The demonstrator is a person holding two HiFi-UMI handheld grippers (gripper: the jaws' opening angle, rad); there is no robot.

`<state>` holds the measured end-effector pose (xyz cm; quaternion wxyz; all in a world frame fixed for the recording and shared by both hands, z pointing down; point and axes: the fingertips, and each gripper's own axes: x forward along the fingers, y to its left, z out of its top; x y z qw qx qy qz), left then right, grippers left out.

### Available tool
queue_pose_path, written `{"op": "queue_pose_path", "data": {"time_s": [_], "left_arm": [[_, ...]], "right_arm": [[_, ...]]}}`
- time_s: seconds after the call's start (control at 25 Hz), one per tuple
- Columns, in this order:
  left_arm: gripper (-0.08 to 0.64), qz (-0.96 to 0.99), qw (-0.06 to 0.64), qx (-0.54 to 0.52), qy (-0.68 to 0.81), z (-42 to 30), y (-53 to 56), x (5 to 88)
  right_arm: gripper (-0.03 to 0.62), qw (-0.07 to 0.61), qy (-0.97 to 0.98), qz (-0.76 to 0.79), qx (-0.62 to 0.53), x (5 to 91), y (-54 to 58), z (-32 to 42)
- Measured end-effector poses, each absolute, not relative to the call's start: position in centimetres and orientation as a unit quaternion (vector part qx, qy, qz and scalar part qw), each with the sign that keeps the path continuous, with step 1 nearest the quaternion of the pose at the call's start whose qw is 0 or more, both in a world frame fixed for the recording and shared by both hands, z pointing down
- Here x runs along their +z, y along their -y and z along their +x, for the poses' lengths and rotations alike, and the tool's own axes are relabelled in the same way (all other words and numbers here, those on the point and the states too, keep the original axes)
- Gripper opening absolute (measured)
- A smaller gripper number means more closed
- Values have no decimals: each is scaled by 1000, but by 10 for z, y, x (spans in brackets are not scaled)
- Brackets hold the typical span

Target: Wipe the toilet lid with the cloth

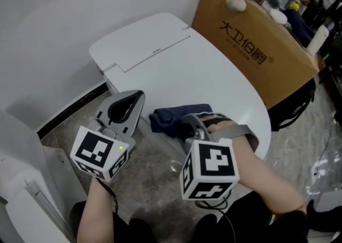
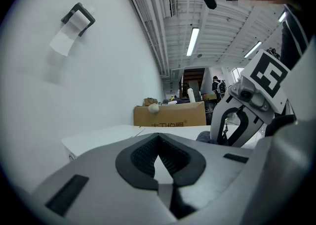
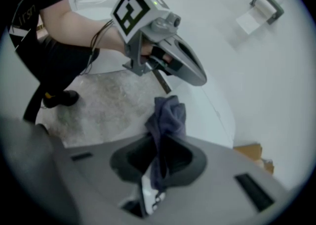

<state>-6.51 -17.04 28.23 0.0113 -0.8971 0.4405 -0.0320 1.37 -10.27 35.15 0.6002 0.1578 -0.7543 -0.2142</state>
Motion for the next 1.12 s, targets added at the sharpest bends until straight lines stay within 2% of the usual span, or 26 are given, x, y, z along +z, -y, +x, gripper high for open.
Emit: {"op": "queue_pose_path", "data": {"time_s": [0.44,0.8,1.12], "left_arm": [[12,-897,9,-31,-441,-66,169,281],[12,-900,10,-20,-436,-64,166,274],[12,-903,-1,-8,-429,-58,159,270]], "right_arm": [[67,574,779,166,-191,336,109,24],[67,587,726,306,-185,291,243,124],[67,608,684,360,-183,289,329,189]]}}
